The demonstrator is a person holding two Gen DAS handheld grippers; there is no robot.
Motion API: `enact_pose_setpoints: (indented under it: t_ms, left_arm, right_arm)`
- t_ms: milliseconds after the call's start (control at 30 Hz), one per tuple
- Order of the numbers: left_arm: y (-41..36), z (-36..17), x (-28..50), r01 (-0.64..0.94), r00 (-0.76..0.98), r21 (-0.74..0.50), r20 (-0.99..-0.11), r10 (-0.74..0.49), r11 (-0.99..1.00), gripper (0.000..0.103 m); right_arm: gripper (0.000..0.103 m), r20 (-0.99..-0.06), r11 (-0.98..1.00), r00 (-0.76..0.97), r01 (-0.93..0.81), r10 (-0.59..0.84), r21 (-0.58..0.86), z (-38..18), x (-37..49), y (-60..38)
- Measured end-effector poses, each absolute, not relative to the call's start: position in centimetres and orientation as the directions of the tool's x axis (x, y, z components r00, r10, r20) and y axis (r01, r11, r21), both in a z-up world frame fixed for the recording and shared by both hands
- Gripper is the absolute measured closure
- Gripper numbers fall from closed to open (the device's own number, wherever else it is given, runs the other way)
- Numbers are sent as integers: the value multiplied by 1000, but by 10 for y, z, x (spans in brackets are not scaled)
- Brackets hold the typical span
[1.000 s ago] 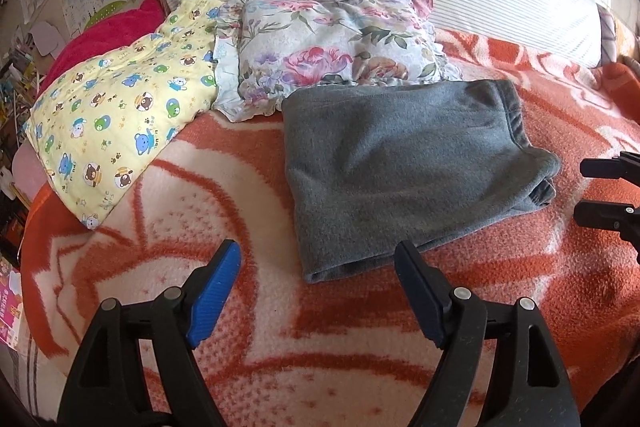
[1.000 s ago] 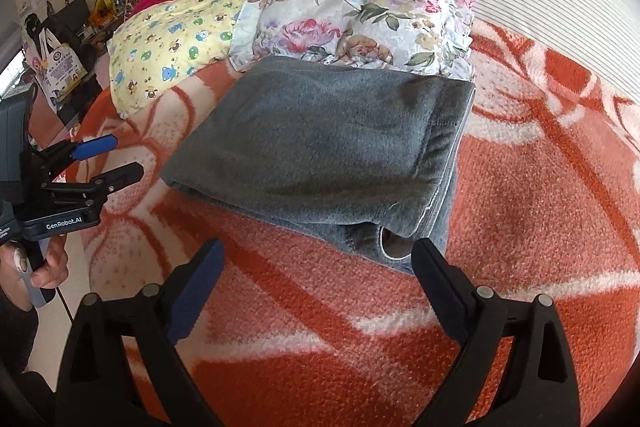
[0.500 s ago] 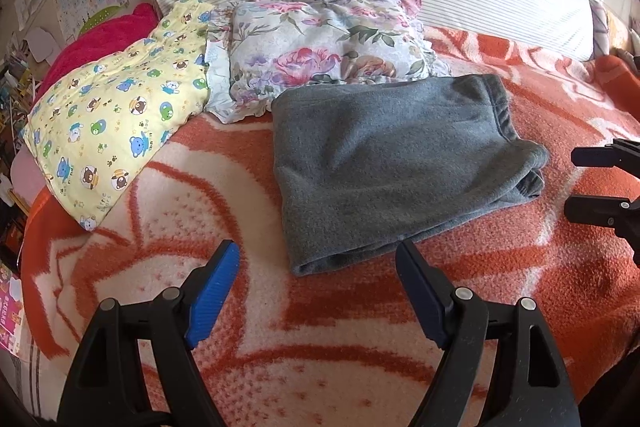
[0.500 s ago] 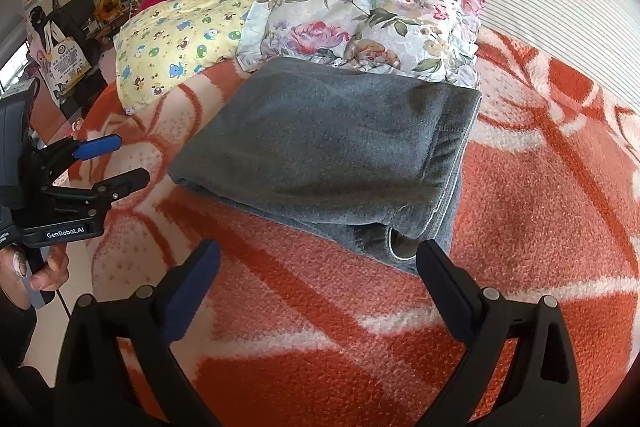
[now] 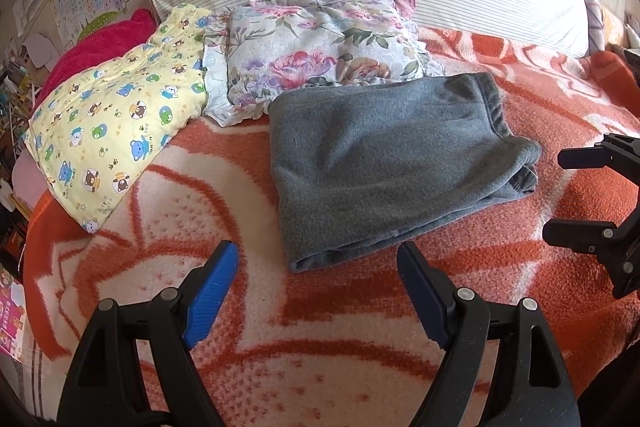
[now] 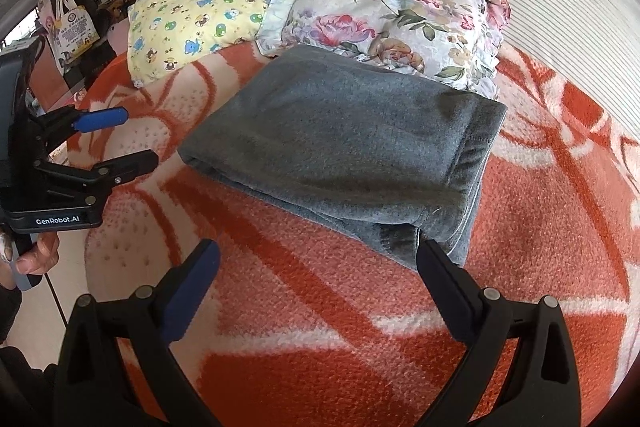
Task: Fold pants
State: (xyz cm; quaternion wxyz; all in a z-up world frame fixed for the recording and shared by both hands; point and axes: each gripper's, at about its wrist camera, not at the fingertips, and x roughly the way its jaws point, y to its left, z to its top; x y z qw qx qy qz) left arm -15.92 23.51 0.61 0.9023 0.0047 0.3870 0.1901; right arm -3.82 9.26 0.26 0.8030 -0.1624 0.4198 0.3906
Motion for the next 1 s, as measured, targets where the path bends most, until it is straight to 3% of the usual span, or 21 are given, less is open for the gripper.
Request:
enact_pose_setpoints:
  t_ms: [1000]
  left_arm:
    - [225, 19, -171, -348, 660, 176, -652, 374, 921, 21]
  right_arm:
    - [4, -783, 626, 359, -778, 508, 49, 13, -48, 103]
